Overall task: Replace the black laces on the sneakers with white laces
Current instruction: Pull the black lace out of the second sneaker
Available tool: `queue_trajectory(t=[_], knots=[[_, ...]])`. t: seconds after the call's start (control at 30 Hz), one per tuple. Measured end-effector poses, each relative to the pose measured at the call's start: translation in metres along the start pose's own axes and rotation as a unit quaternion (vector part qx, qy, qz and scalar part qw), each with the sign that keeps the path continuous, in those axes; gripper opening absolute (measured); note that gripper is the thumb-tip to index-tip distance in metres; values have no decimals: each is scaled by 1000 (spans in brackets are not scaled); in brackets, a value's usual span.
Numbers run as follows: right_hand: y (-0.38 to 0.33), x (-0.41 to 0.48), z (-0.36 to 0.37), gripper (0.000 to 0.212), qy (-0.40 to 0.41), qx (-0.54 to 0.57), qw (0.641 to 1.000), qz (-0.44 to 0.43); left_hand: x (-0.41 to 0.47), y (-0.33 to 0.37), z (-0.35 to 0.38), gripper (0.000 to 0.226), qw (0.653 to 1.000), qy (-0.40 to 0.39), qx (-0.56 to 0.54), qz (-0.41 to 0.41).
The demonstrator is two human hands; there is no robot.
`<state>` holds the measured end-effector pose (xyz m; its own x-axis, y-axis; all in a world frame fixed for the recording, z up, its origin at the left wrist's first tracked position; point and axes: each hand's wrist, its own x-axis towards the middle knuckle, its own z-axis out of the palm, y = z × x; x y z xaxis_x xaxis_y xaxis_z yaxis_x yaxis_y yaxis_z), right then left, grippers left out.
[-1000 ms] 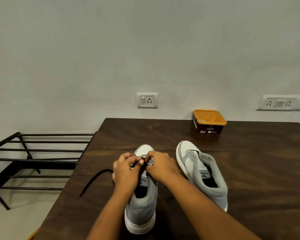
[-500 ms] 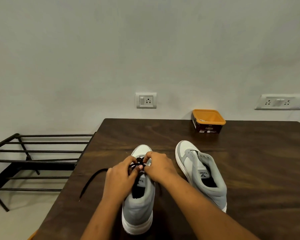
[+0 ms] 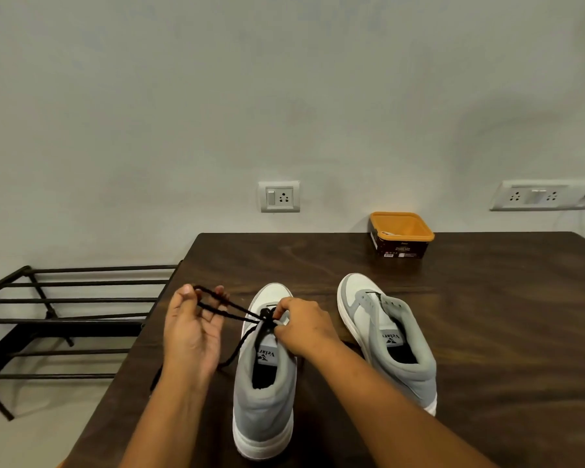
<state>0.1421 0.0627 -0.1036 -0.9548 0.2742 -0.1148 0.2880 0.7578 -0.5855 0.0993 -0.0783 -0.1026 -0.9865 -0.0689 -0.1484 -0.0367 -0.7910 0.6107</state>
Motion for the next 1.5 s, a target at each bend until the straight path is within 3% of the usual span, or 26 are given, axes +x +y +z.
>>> queue_trajectory(t=[0.07,0.13,0.17,0.2,0.27,0.3,0.33,0.4,0.47,0.53,0.7,0.77,0.83,0.87,0.93,1.03,1.1,1.2,1.33,1.43,1.5], knots=[[0,0,0,20,1,-4,1000,-1,-2,-2,1,26,1000,3,29,-1],[1,0,1,20,3,-7,1000,-3,-3,-9,1,27,977,-50,202,55],[0,0,2,20,5,-9,1000,-5,-1,-13,-2,25,921,-97,359,116],[0,0,2,21,7,-11,1000,-8,0,-17,-4,19,822,-150,518,181],[0,1,2,23,7,-14,1000,-13,-2,-26,-7,11,624,-235,705,241],[0,1,2,25,6,-15,1000,-14,-5,-30,-7,17,564,-249,748,245],[0,2,2,27,5,-14,1000,-13,-8,-34,-6,20,528,-246,774,247],[2,3,1,27,2,-9,1000,-10,-13,-36,-3,22,494,-218,794,279],[3,5,1,27,-2,-6,1000,-6,-13,-37,-1,17,482,-208,797,299],[4,6,2,27,-3,-4,1000,-2,-9,-37,-2,4,455,-216,808,306],[6,7,0,27,-3,3,1000,0,-9,-36,0,5,386,-225,840,309],[6,8,0,26,-2,5,1000,1,-8,-37,0,15,401,-216,839,298],[7,8,1,25,3,6,1000,4,-4,-35,0,17,468,-182,831,239],[7,8,1,24,4,6,1000,7,-5,-34,2,17,528,-169,807,204],[7,9,1,19,4,7,1000,10,-9,-28,6,23,687,-146,693,163],[6,10,3,9,6,7,1000,13,-20,-15,19,30,913,-68,397,63],[5,10,4,17,7,9,1000,15,-19,-3,22,29,983,-13,181,20],[6,10,4,15,6,10,1000,15,-8,10,14,29,998,65,25,4],[7,11,4,23,4,11,1000,20,0,26,0,31,993,118,-1,18],[8,10,5,23,7,7,1000,19,4,34,-7,25,983,125,96,99],[7,9,5,22,8,9,1000,18,6,29,-11,13,935,84,300,172]])
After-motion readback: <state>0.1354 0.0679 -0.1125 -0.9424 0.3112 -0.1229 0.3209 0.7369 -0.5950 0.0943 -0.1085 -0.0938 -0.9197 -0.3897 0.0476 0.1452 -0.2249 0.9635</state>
